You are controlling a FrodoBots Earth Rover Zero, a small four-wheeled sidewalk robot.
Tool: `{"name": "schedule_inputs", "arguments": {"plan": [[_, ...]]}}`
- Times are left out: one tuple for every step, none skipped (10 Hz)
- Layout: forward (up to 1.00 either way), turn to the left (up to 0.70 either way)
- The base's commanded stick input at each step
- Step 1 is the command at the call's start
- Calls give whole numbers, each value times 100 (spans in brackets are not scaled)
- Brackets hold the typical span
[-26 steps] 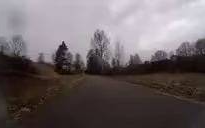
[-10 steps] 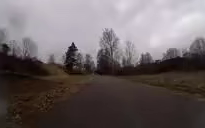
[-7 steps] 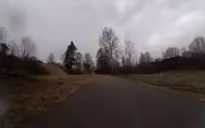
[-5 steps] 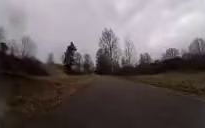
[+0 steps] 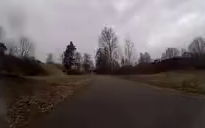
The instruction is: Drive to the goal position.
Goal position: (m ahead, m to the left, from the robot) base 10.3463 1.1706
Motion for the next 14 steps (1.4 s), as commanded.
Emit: {"name": "schedule_inputs", "arguments": {"plan": [[70, 0], [70, 0], [70, 0], [70, 0], [70, 0], [70, 0], [70, 0], [70, 0], [70, 0], [70, 0], [70, 0], [70, 0], [70, 0], [70, 0]]}}
